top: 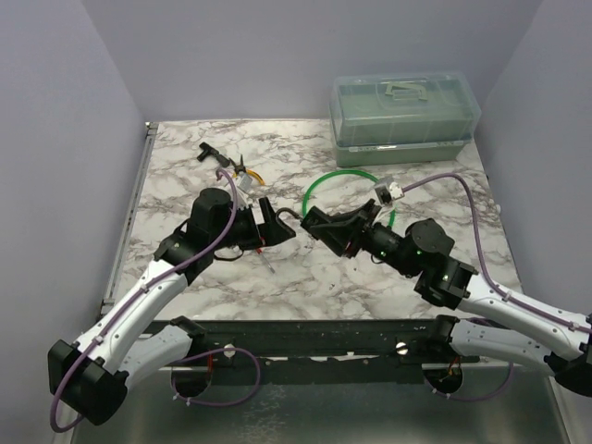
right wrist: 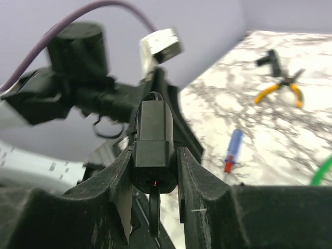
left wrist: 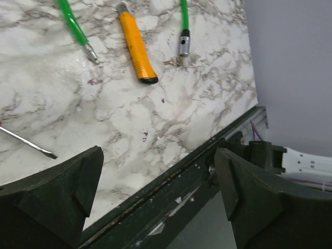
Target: Unlock with the key
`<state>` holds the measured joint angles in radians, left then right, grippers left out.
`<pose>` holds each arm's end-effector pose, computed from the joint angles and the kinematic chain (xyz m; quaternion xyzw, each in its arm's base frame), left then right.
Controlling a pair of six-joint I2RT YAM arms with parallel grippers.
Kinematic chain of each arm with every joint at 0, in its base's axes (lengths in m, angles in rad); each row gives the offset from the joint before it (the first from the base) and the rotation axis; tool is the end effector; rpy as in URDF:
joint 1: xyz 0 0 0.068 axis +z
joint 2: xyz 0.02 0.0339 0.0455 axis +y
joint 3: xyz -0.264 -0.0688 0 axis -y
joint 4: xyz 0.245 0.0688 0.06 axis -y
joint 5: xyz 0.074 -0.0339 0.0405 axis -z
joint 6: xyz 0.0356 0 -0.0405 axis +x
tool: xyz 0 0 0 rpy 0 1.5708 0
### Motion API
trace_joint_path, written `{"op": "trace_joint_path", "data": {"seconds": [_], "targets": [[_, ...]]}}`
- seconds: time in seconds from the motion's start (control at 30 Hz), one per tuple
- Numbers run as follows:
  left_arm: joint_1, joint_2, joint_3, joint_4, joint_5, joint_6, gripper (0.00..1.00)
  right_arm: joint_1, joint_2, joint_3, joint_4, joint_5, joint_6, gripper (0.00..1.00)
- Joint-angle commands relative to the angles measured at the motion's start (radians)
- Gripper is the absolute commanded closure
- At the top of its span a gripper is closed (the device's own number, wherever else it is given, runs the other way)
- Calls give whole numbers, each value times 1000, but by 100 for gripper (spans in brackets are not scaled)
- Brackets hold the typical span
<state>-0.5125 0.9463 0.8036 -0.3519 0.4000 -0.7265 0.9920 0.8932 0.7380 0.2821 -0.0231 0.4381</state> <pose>0.1768 -0.1154 0.3015 0.0114 0.8476 -0.4305 0.3099 0.1167 0.1800 0.3545 -0.1890 0.6333 0.4978 0.5616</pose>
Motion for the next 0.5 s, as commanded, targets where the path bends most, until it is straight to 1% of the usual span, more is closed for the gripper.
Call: {"op": "trace_joint_path", "data": {"seconds": [0.0,0.07,0.13,0.33,0.47], "targets": [[1,-67,17,-73,-212,79,1,-2,-39,7,-93,332,77,99],[1,-102,26,-92,-277,101,1,-2,-24,7,-144,404,111,99],[1,-137,46,-115,-328,140,1,-3,-5,-2,-180,438,148,99],[2,-220,61,-151,-564,268,1,-2,44,-50,-184,401,206,99],[1,-264,32,-146,-696,294,1,-12,124,-63,-170,347,247,100]]}}
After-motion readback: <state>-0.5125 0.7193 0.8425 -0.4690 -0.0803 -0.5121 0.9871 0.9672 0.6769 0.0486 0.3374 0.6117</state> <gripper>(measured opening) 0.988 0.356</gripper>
